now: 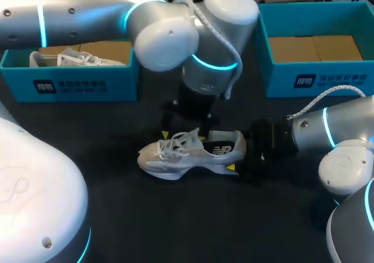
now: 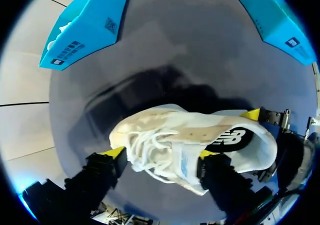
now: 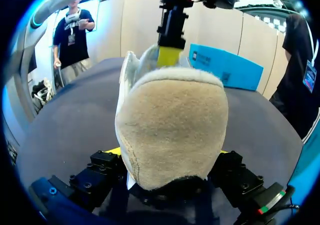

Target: Take the shoe out of the shoebox, open the shoe tongue, remove and reinsert the insole, then place the shoe into the shoebox

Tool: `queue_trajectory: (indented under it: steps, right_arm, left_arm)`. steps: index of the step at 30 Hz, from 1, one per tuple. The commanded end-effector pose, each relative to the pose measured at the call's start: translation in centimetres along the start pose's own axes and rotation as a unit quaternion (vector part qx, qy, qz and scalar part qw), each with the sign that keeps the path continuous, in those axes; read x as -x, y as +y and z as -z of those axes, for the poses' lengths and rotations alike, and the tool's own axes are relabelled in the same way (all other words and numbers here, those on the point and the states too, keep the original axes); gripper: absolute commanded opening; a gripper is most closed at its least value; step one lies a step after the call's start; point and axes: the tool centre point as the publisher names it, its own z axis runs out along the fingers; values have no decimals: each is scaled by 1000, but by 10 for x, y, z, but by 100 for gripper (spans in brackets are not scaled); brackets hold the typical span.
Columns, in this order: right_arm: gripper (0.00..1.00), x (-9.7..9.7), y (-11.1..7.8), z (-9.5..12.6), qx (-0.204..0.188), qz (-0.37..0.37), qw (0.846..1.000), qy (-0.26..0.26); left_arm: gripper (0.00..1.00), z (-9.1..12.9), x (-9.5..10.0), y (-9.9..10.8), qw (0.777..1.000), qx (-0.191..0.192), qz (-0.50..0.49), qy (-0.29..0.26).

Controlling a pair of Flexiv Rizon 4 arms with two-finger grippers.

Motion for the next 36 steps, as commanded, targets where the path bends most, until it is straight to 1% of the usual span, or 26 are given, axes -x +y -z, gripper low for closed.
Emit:
queue_trajectory:
  steps: [1, 2, 3, 6, 8, 10, 14, 18, 22, 25, 30, 33, 35, 36]
  right_arm:
    - [0, -1, 1, 1, -1, 0, 1000, -1]
    - [0, -1, 1, 1, -1, 0, 1000, -1]
    - [0, -1, 1, 1, -1, 0, 1000, -1]
    - [0, -1, 1, 1, -1, 0, 1000, -1]
    - [0, -1, 1, 1, -1, 0, 1000, -1]
    - [0, -1, 1, 1, -1, 0, 1000, -1]
    - [0, -1, 1, 1, -1, 0, 1000, -1]
    - [0, -1, 1, 1, -1, 0, 1000, -1]
    - [0, -1, 1, 1, -1, 0, 1000, -1]
    - [0, -1, 1, 1, -1, 0, 1000, -1]
    - [0, -1, 1, 1, -1, 0, 1000, -1]
    - [0, -1, 1, 1, -1, 0, 1000, -1]
    - [0, -1, 1, 1, -1, 0, 1000, -1]
    - [0, -1, 1, 1, -1, 0, 1000, -1]
  left_arm:
    - [9, 9, 22, -1, 999, 4, -1, 36]
    - [0, 10, 23, 0, 999, 8, -5, 40]
    - [0, 10, 24, 0, 999, 11, -9, 41]
    - [0, 7, 29, -2, 998, 39, -14, 42]
    - [0, 6, 34, -3, 998, 37, -15, 45]
    - [0, 7, 43, -5, 997, 47, -18, 51]
    - [0, 7, 62, -7, 997, 48, -21, 63]
    - [0, 2, 79, -10, 996, 55, -17, 70]
    - [0, -9, 91, -14, 996, 58, -5, 68]
    - [0, -21, 95, -17, 997, 60, 5, 58]
    - [0, -43, 95, -18, 996, 72, 14, 45]
    - [0, -53, 95, -16, 996, 70, 18, 44]
    - [0, -57, 95, -16, 996, 75, 22, 45]
    - [0, -59, 95, -15, 996, 69, 22, 45]
